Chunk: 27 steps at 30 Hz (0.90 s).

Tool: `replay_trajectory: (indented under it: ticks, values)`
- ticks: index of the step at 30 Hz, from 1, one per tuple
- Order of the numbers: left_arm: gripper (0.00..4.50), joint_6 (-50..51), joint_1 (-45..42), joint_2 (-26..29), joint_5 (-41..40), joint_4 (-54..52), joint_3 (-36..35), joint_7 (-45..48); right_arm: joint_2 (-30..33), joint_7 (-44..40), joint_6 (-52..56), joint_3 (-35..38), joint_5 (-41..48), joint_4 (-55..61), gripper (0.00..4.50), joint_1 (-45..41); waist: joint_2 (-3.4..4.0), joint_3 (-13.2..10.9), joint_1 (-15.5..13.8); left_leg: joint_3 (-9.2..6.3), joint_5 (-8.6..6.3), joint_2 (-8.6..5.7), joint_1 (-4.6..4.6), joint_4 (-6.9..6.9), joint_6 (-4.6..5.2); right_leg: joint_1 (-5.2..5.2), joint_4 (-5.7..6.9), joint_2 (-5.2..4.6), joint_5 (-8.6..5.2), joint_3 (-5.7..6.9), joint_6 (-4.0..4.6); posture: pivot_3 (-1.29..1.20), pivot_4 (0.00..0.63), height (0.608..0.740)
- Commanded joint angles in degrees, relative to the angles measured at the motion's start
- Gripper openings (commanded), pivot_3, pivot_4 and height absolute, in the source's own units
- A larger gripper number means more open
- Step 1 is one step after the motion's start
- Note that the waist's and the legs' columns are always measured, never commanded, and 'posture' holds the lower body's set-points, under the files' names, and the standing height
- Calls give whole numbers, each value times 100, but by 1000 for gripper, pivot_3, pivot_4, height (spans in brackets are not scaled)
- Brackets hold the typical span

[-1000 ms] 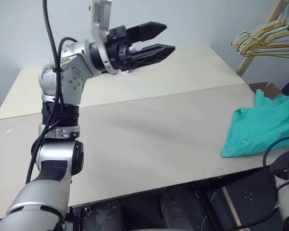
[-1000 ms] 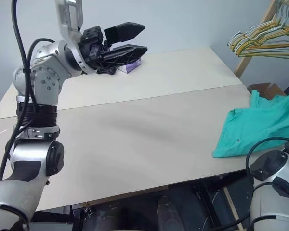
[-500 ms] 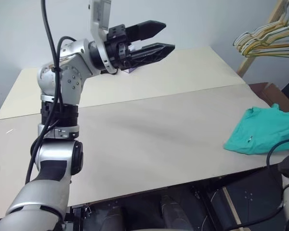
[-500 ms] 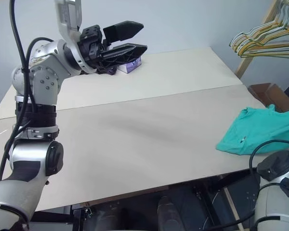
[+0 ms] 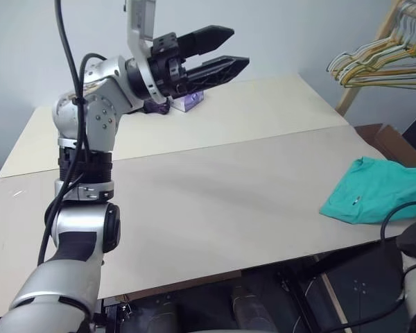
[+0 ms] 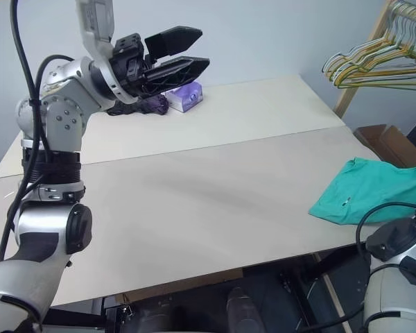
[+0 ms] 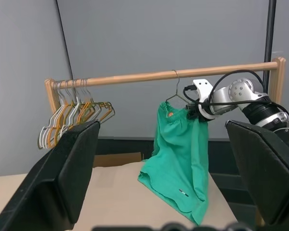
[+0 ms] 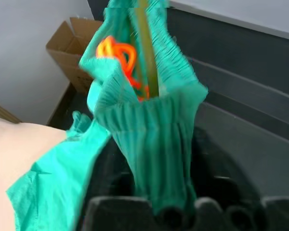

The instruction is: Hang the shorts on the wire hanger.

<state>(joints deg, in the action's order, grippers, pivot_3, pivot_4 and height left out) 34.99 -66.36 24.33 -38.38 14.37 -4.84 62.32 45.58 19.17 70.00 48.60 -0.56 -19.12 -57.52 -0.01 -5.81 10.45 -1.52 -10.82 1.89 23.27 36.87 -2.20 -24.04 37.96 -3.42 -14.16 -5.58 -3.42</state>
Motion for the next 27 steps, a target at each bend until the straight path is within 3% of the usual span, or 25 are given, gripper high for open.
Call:
replay_trajectory:
  ticks: [1,6,13,18,22,27]
  values:
    - [4500,-89,-30,38,-48,-192,-139,-12,-49,31,42,-244,-35,620,2847,79,2,14,1,0,0,0,-1,0,0,1,0,0,0,0,0,-105,15,740]
    - [4500,-106,-43,25,-35,-167,-136,-9,-361,54,-233,-965,-306,1655,4469,604,5,36,4,1,0,0,-1,-1,0,2,-2,1,-1,-2,-1,-114,21,740]
    - [4500,-95,-1,55,-16,-202,-152,-45,-77,9,-1605,-2608,-1261,2707,4469,1716,9,40,-3,1,0,0,-2,-2,0,1,-3,1,-2,-3,-4,-105,30,740]
    - [4500,-58,97,207,31,-271,-142,-23,92,-300,-2400,-3147,-1618,3422,4469,2254,7,39,-9,1,-1,1,-3,-2,1,2,-6,1,-3,-3,-5,-93,42,740]
    - [4500,-22,243,369,45,-359,-165,-65,-73,-1210,-3481,-2989,-921,3774,4469,2450,3,39,-8,1,-1,2,-8,-2,1,7,-8,4,-3,-3,-5,-81,45,740]
    - [4500,-290,797,715,144,-775,-169,116,-279,-3726,-3968,-2797,1179,3501,4469,2187,-12,34,-14,-5,-11,5,-48,-4,18,68,-34,5,-2,5,-6,-26,49,740]
